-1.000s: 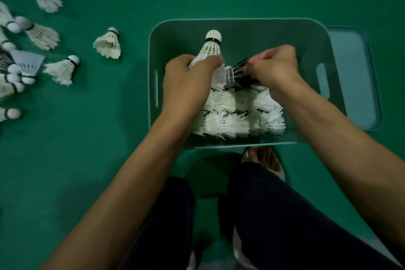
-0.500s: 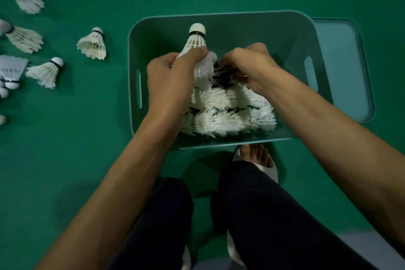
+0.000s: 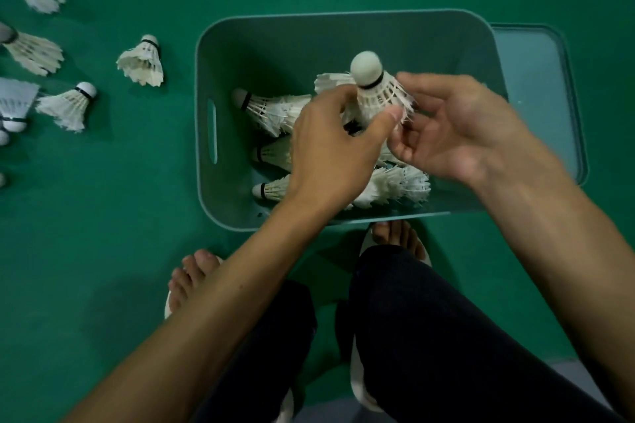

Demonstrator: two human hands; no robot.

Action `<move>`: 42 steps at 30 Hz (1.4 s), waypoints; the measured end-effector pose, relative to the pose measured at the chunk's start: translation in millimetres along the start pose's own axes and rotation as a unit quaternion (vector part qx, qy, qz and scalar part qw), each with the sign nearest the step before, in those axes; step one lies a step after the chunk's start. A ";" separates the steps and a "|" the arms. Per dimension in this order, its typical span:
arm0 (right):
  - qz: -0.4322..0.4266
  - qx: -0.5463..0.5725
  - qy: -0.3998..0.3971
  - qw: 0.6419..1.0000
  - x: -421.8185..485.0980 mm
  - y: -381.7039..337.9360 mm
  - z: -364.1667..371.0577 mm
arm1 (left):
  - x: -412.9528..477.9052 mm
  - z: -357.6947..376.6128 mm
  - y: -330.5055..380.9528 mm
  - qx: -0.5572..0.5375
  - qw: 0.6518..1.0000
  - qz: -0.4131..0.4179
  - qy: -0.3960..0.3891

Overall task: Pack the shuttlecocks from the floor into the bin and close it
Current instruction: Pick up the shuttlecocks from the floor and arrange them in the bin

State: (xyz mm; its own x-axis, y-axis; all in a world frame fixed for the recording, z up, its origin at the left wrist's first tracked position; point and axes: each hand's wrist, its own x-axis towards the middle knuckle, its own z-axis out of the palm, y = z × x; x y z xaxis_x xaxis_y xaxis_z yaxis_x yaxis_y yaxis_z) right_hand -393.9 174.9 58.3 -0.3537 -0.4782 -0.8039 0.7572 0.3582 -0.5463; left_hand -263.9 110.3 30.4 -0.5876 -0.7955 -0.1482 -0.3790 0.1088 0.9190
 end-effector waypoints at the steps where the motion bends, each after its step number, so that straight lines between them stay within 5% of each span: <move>1: -0.009 0.001 0.004 1.000 2.3 -2.8 -0.7 | 0.0 -0.6 -0.3 0.015 1.000 -0.012 -0.001; 4: -0.124 -0.075 0.080 0.986 18.5 -13.6 -4.5 | 1.7 -8.6 -3.5 0.020 0.997 -0.049 0.054; 7: -0.286 -0.309 0.214 0.881 36.9 -15.9 -4.4 | 8.5 -24.5 -7.5 0.027 0.984 -0.061 0.168; 9: -0.320 -0.423 0.257 0.808 43.1 -11.9 -2.2 | 12.6 -35.3 -7.8 0.047 0.975 -0.073 0.206; 11: -0.322 -0.461 0.271 0.781 48.7 -8.2 -1.7 | 14.6 -44.1 -8.3 0.050 0.973 -0.095 0.203; 13: -0.292 -0.446 0.265 0.804 56.4 -6.8 0.5 | 15.0 -49.4 -8.2 0.053 0.977 -0.115 0.172; 18: -0.139 -0.277 0.186 0.932 81.8 1.9 19.1 | 18.6 -46.1 -10.0 0.072 0.985 -0.121 0.101; 23: -0.111 -0.212 0.171 0.956 93.6 6.6 33.9 | 22.7 -36.3 -15.6 0.109 0.990 -0.079 -0.035; 25: -0.133 -0.257 0.174 0.941 91.7 3.9 34.1 | 20.2 -32.4 -17.9 0.094 0.991 -0.063 -0.070; 28: -0.224 -0.381 0.219 0.870 71.4 3.2 26.2 | 13.8 -29.1 -18.4 0.008 0.993 -0.102 -0.056; 31: -0.330 -0.393 0.244 0.823 39.5 8.0 12.8 | 10.1 -30.4 -19.3 -0.029 0.991 -0.128 -0.031; 34: -0.379 -0.416 0.144 0.814 17.7 7.7 3.7 | 14.2 -35.1 -16.3 0.045 0.994 -0.069 -0.076; 38: -0.309 -0.498 -0.138 0.799 13.2 -4.9 1.9 | 20.5 -37.8 -2.9 0.085 0.976 -0.001 -0.199; 42: -0.257 -0.612 -0.112 0.739 11.0 -14.2 1.4 | 24.1 -34.0 -0.8 0.095 0.977 -0.006 -0.192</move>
State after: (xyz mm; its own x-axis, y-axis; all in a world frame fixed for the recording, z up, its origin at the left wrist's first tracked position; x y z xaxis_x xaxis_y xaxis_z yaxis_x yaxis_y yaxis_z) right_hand -407.8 163.5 57.5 -0.2181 -0.8753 -0.4315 -0.5594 0.4744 -0.6797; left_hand -253.4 70.8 38.4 -0.7934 -0.5185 -0.3190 -0.4923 0.2382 0.8372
